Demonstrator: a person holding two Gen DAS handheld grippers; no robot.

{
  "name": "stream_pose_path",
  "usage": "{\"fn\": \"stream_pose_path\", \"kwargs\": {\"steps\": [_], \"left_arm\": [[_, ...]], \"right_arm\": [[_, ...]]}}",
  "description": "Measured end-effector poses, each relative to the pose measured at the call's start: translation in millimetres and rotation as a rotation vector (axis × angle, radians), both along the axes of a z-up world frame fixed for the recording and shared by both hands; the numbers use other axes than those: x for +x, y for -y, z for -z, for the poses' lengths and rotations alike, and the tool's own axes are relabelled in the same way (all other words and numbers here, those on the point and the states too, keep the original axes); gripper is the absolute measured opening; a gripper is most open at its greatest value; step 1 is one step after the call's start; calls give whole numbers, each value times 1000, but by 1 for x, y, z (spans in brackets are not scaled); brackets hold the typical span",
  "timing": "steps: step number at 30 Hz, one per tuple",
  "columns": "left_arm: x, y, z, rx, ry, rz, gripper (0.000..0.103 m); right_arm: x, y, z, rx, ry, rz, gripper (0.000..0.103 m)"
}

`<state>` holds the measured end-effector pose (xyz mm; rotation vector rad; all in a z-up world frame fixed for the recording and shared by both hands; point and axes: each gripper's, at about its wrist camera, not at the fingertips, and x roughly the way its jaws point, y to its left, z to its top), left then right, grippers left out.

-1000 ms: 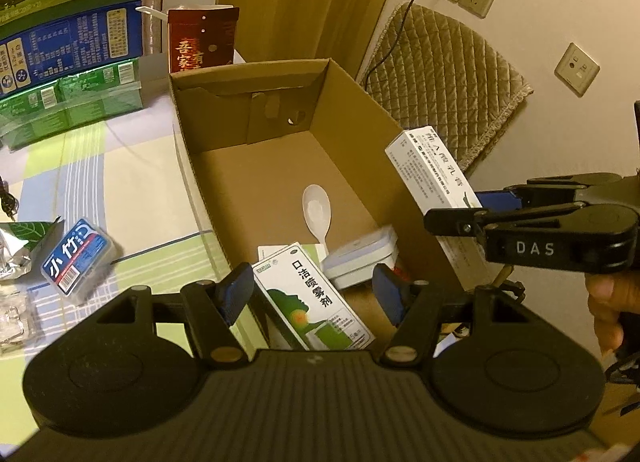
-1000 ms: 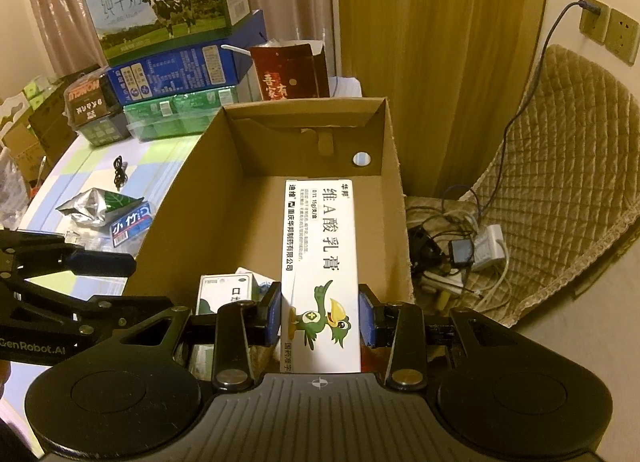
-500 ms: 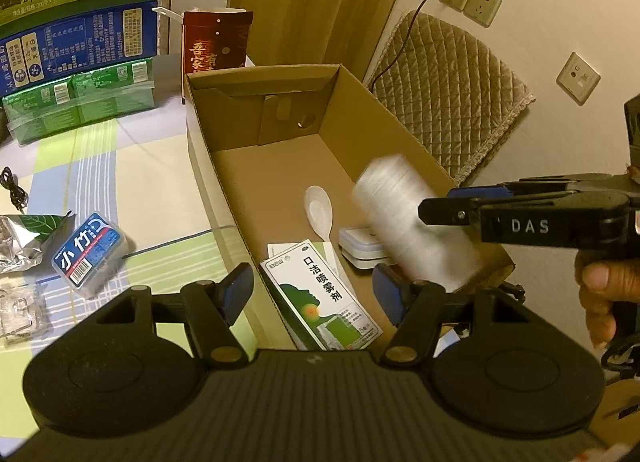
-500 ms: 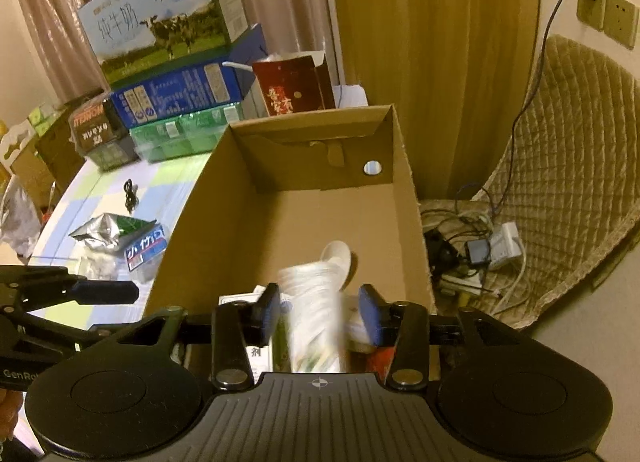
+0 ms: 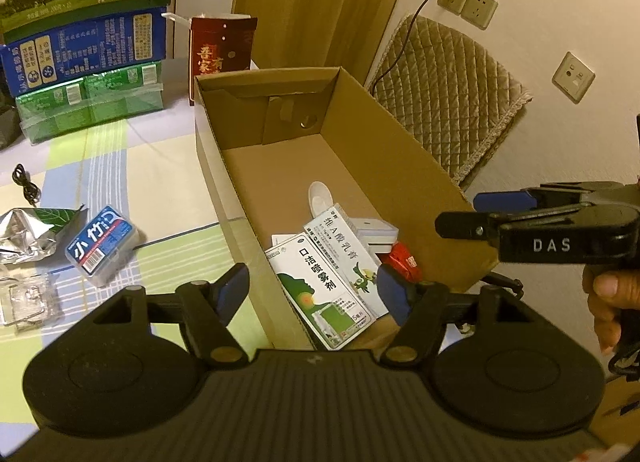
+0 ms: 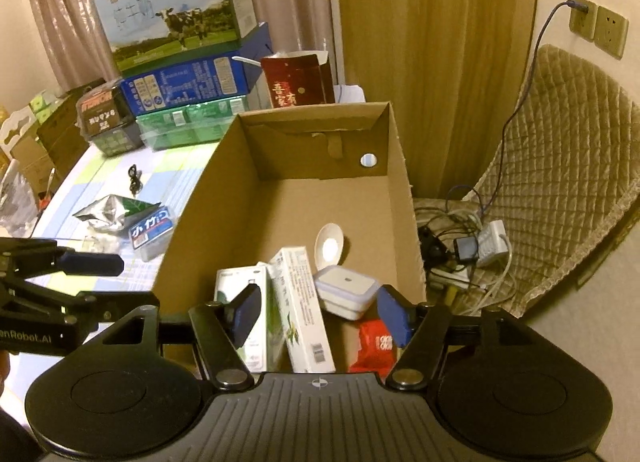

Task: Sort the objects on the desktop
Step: 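Withdraw both tools from the cardboard box back over the table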

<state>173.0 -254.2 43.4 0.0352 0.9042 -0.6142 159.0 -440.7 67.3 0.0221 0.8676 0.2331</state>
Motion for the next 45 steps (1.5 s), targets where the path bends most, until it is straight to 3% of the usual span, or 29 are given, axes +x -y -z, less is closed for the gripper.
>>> {"fn": "stream_pose_path", "kwargs": {"steps": [4, 14, 21, 32, 45], "left_arm": [[-10, -9, -5, 10, 10, -11, 66], [-33, -39, -20, 25, 44, -46, 78], [-43, -60, -28, 21, 62, -75, 86], [-55, -110, -40, 76, 128, -134, 102], [-62, -241, -27, 209, 114, -305, 102]], "right_arm": [[-14, -8, -3, -25, 7, -23, 70], [-38, -25, -12, -34, 23, -50, 84], [-47, -39, -22, -44, 44, -65, 101], [-59, -60, -34, -40, 61, -120, 101], [-55, -107, -29, -23, 63, -219, 101]]}}
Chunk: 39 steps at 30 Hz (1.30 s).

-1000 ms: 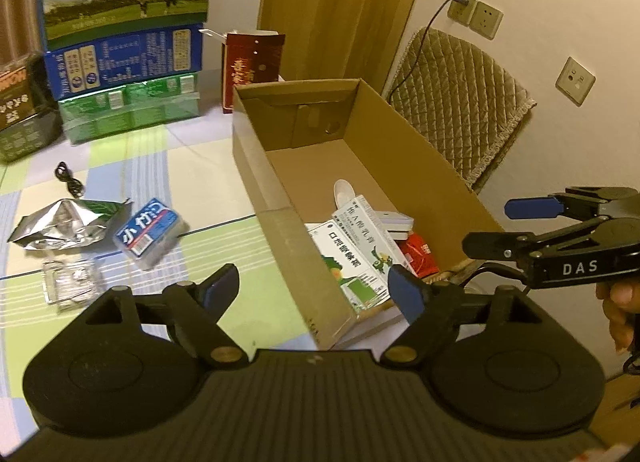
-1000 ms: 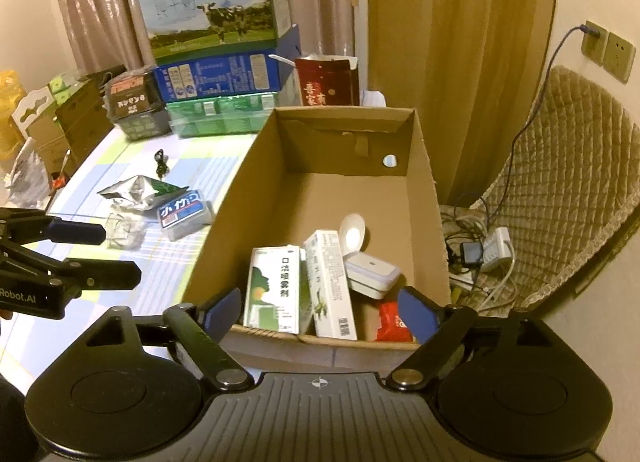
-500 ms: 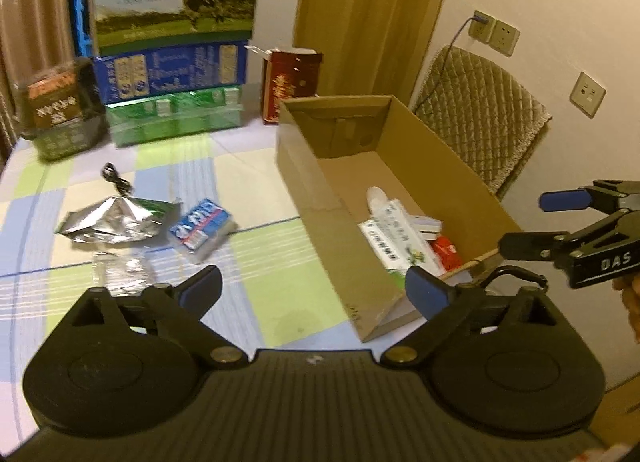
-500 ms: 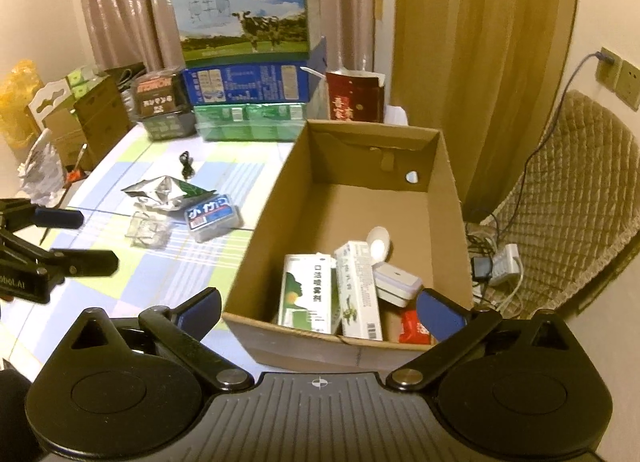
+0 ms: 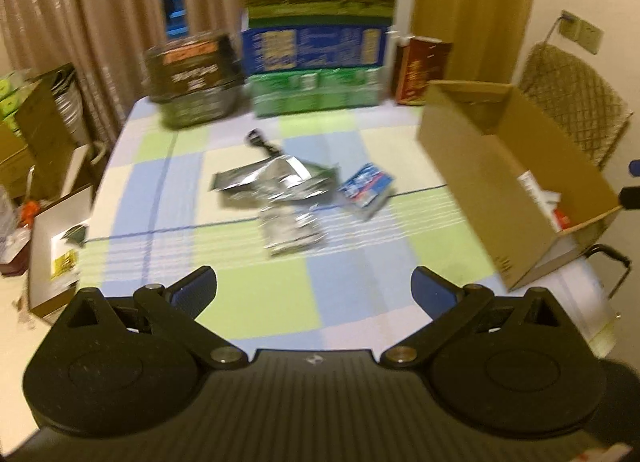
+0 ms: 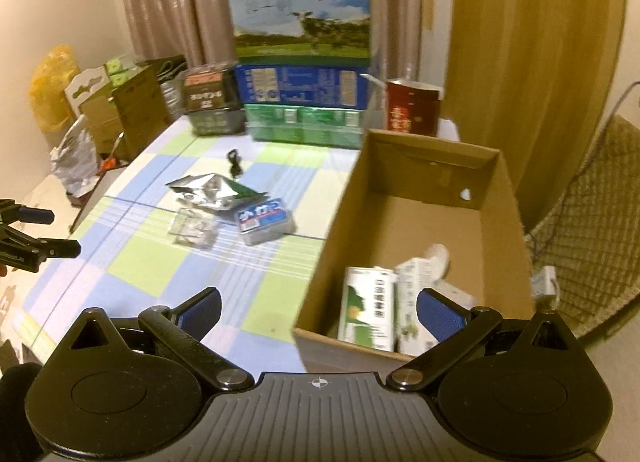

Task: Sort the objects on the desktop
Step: 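Withdraw both tools from the cardboard box back over the table, then grasp the blue floss-pick box with the right tool and lift it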

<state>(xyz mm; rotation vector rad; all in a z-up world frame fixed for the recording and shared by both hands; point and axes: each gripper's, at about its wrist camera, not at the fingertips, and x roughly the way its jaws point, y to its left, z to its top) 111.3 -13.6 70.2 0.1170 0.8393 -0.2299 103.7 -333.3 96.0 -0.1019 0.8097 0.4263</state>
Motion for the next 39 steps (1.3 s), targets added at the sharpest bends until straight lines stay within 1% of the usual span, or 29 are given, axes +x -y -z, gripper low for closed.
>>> {"fn": "stream_pose_path", "kwargs": {"steps": [4, 8, 14, 18, 22, 27, 33, 36, 38, 39], "left_arm": [[-4, -22, 9, 10, -18, -30, 102], [-3, -33, 17, -8, -32, -52, 102], [6, -34, 27, -44, -23, -82, 102], [18, -28, 37, -34, 6, -91, 102], [36, -24, 51, -87, -4, -103, 102], [61, -17, 74, -109, -9, -102, 102], [94, -17, 102, -166, -18, -143, 102], [110, -16, 117, -160, -22, -149, 102], [117, -12, 126, -144, -24, -128, 102], [121, -11, 131, -141, -27, -114, 102]], "right_arm": [[3, -19, 5, -3, -6, -34, 101], [8, -38, 9, -5, -7, -73, 101], [22, -68, 19, 1, -11, -129, 101], [38, -91, 29, -9, -13, -167, 101], [59, -117, 44, -21, -20, -201, 101], [95, -141, 67, -52, -53, -256, 101], [141, -159, 97, -102, -90, -266, 100], [164, -161, 110, -118, -104, -252, 100], [176, -161, 116, -124, -111, -234, 98], [182, -160, 118, -120, -118, -227, 95]]}}
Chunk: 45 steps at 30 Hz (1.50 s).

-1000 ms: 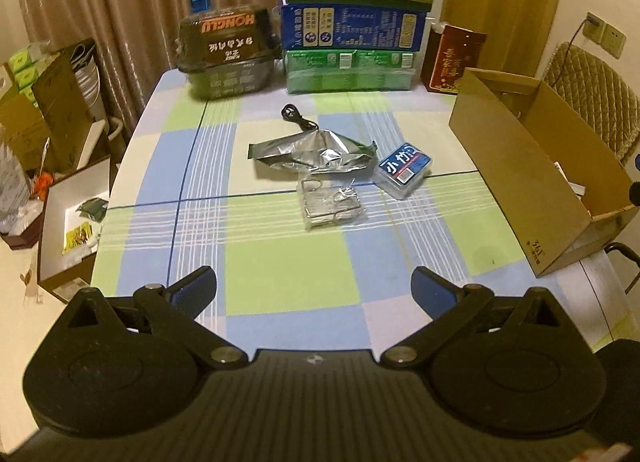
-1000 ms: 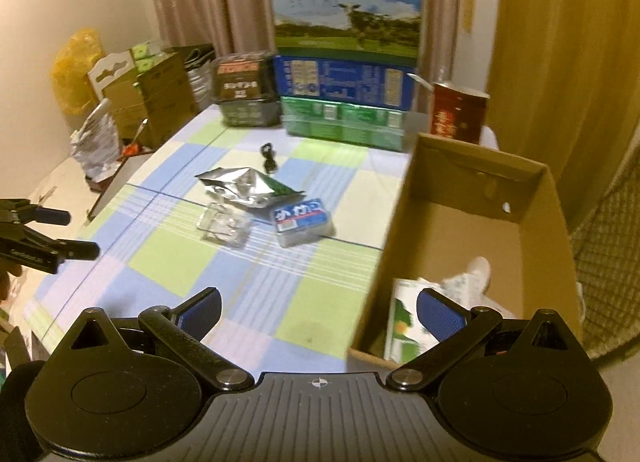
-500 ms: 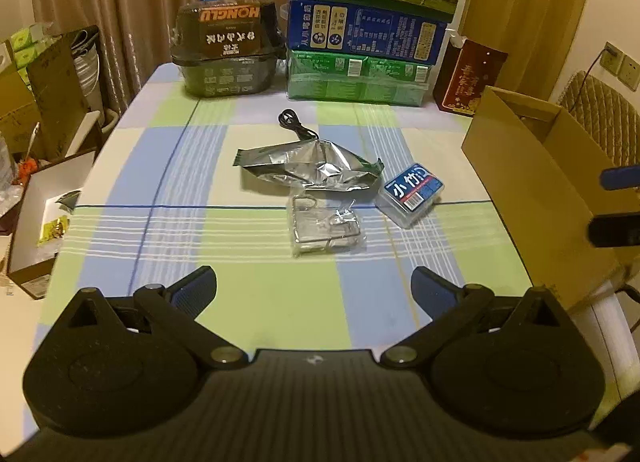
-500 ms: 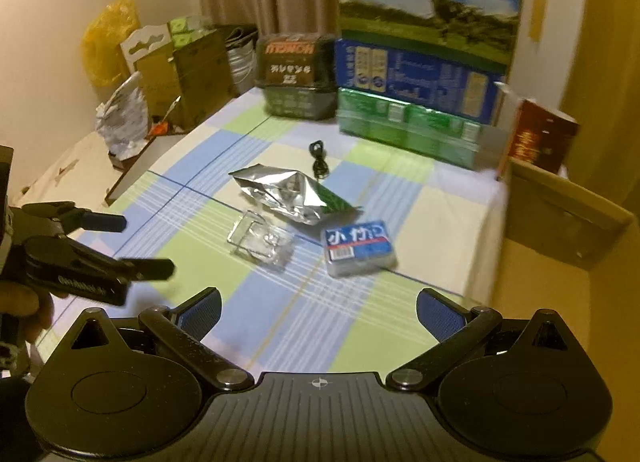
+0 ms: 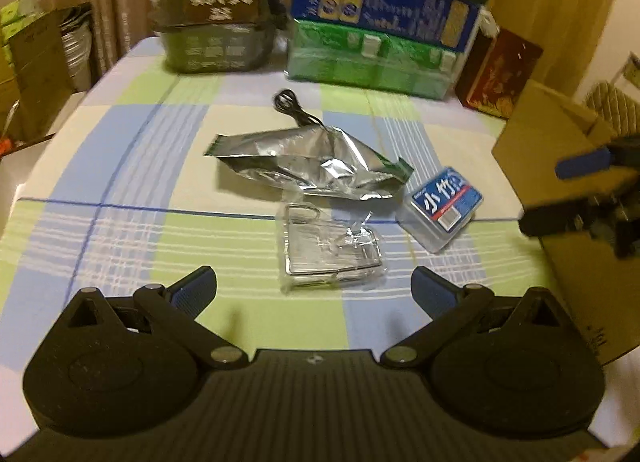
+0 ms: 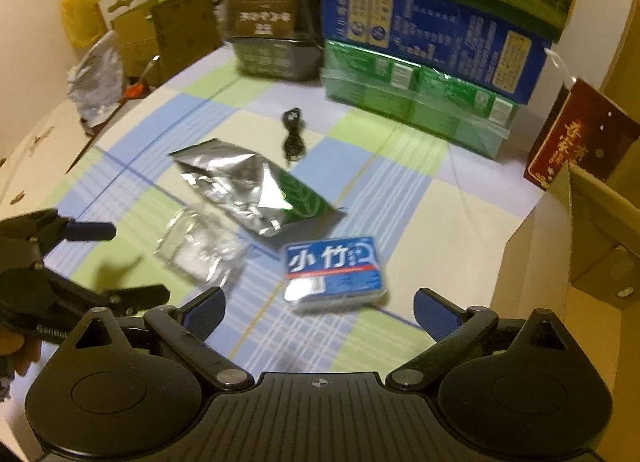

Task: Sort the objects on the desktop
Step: 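Grasp the blue floss-pick box with the right tool and lift it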

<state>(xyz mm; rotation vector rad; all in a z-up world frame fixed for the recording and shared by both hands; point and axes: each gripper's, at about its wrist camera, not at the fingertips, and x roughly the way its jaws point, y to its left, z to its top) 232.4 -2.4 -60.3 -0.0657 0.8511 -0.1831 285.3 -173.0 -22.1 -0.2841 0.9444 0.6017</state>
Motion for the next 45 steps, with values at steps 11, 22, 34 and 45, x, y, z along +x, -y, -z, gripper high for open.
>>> {"fn": "stream_pose_path", "kwargs": {"steps": [11, 22, 34, 45], "left_arm": [[36, 16, 35, 9, -8, 34, 101], [38, 12, 39, 3, -14, 28, 75], [37, 13, 45, 34, 36, 38, 87], [27, 16, 45, 85, 26, 53, 67]], "right_arm": [[33, -11, 25, -37, -41, -17, 91], [47, -33, 61, -129, -59, -61, 92], [52, -29, 75, -129, -61, -2, 83], [19, -11, 57, -63, -71, 114, 83]]}}
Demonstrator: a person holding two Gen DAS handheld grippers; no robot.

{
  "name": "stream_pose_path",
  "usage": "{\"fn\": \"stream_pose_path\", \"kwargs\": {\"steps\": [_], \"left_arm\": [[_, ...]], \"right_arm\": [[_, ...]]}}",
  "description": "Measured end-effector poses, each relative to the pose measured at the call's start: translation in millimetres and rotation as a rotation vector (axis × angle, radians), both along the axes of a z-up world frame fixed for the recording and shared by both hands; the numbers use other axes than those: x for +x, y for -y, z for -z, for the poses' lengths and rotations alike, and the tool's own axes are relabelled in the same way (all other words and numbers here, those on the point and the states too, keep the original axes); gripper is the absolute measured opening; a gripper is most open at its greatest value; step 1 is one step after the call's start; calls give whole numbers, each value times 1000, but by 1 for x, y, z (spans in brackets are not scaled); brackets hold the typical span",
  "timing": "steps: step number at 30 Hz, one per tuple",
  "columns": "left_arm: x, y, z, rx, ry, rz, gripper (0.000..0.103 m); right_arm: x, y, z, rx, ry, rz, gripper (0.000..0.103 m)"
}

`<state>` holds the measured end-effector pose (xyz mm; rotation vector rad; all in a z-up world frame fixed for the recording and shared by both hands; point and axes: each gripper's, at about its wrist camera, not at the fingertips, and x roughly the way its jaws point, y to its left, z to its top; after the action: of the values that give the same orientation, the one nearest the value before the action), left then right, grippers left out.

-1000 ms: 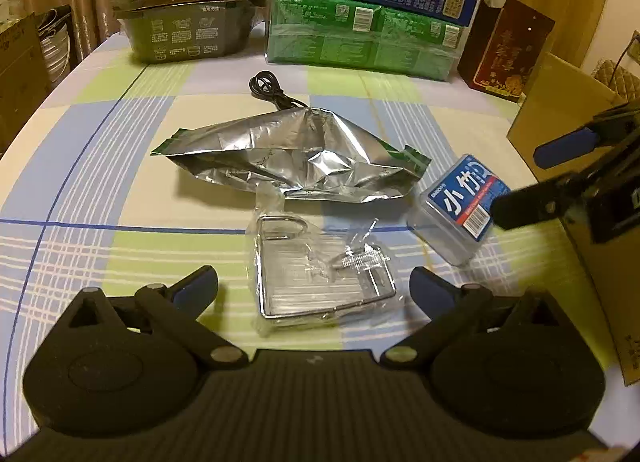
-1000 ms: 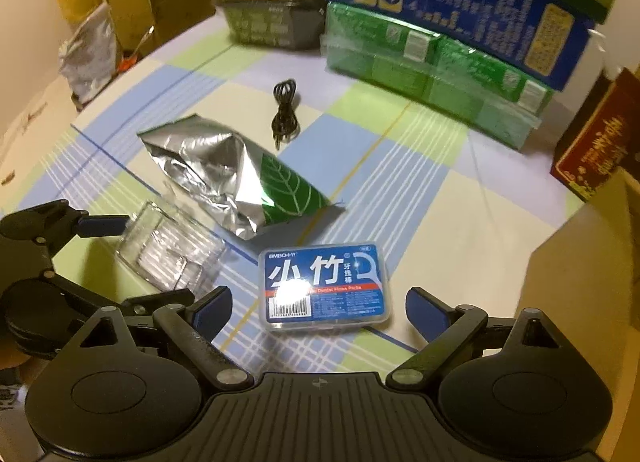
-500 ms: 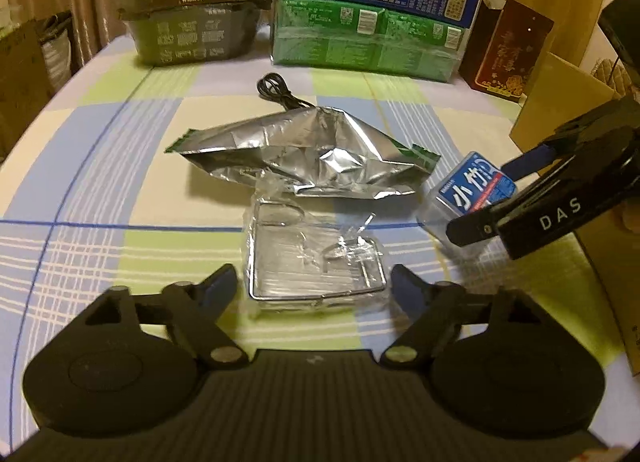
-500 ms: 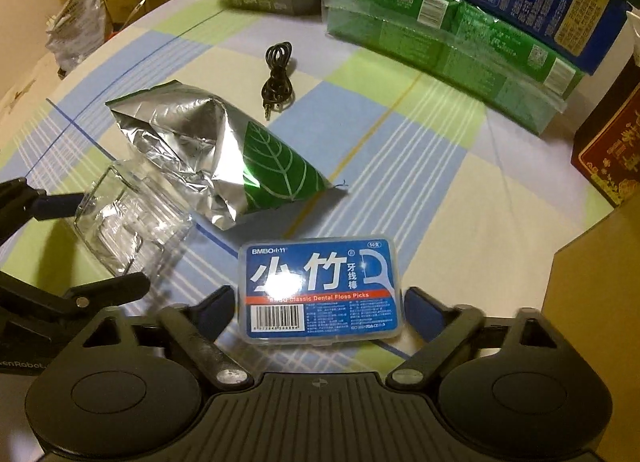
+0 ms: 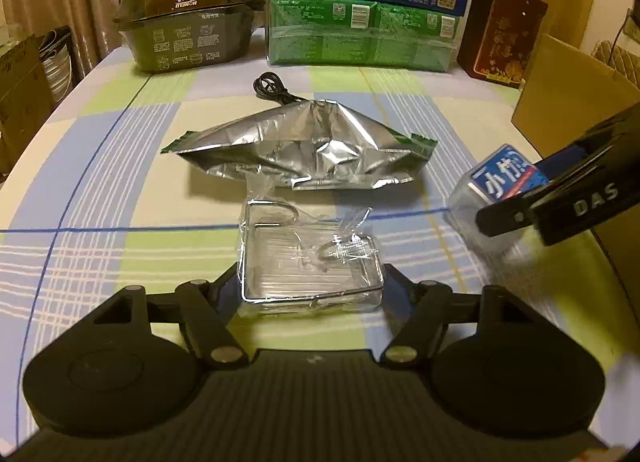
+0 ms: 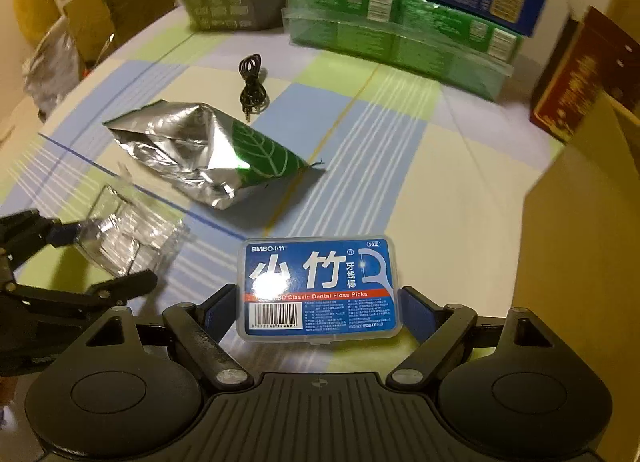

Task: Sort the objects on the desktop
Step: 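Grasp the blue floss-pick box with the right tool and lift it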

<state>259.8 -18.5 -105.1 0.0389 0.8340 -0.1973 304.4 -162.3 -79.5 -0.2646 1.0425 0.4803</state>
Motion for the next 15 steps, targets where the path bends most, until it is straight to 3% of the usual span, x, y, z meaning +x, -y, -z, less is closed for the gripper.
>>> {"fn": "stream_pose_path", "kwargs": {"steps": [9, 15], "left_arm": [[-42, -12, -13, 42, -39, 28, 66], [-81, -18, -30, 59, -31, 26, 66]], "right_arm": [[-67, 8, -15, 150, -40, 96, 83], [-114, 14, -22, 193, -18, 127, 83]]}}
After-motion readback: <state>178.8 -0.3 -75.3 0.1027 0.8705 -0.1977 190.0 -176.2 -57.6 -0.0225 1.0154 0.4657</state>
